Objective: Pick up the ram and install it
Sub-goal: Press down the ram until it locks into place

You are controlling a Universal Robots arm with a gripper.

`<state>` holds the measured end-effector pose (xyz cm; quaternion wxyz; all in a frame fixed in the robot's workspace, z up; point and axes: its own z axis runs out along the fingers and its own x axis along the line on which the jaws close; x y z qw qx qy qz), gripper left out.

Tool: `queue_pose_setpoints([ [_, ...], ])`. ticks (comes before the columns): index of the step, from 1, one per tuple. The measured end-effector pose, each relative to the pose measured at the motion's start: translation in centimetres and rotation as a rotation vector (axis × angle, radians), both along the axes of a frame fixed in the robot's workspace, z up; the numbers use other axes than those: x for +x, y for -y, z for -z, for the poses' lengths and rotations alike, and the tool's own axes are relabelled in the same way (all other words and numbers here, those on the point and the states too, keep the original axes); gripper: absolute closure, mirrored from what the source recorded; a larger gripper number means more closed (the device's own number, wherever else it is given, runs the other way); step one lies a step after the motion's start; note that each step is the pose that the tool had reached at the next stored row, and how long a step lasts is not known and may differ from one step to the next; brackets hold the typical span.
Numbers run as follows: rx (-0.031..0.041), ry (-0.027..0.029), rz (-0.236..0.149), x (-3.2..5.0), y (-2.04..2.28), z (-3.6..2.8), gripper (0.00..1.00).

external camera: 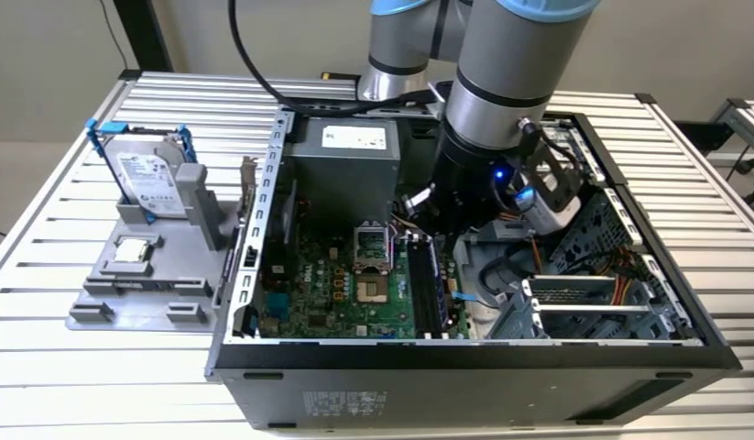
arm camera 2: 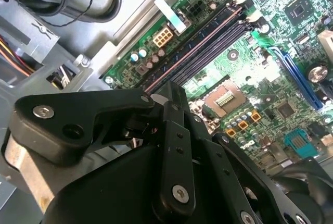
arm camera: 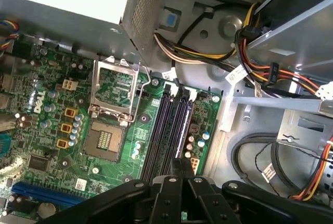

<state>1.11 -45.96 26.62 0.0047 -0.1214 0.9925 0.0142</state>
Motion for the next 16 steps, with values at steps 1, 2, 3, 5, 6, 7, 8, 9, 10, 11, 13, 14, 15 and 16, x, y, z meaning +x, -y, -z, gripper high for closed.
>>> queue_pose_setpoints([
  [1,0.0001,0.0,-0.005,0.0,0.0,0.0,1.0],
  [2,0.0,0.0,-0.011,0.0,0.0,0.0,1.0],
  [3,0.0,0.0,-0.018,0.0,0.0,0.0,1.0],
  [5,0.0001,0.0,-0.035,0.0,0.0,0.0,1.0],
  [6,0.0,0.0,-0.046,0.0,0.0,0.0,1.0],
  [7,0.0,0.0,-0.058,0.0,0.0,0.0,1.0],
  [8,0.0,0.0,-0.07,0.0,0.0,0.0,1.0],
  [9,0.0001,0.0001,-0.081,0.0,0.0,0.0,1.0],
  [10,0.0001,0.0,-0.091,0.0,0.0,0.0,1.0],
  [11,0.0001,0.0,-0.1,0.0,0.0,0.0,1.0],
  [13,0.0,0.0,-0.115,0.0,0.0,0.0,1.0],
  [14,0.0,0.0,-0.124,0.0,0.0,0.0,1.0],
  [15,0.0,0.0,-0.133,0.0,0.0,0.0,1.0],
  [16,0.0,0.0,-0.144,0.0,0.0,0.0,1.0],
])
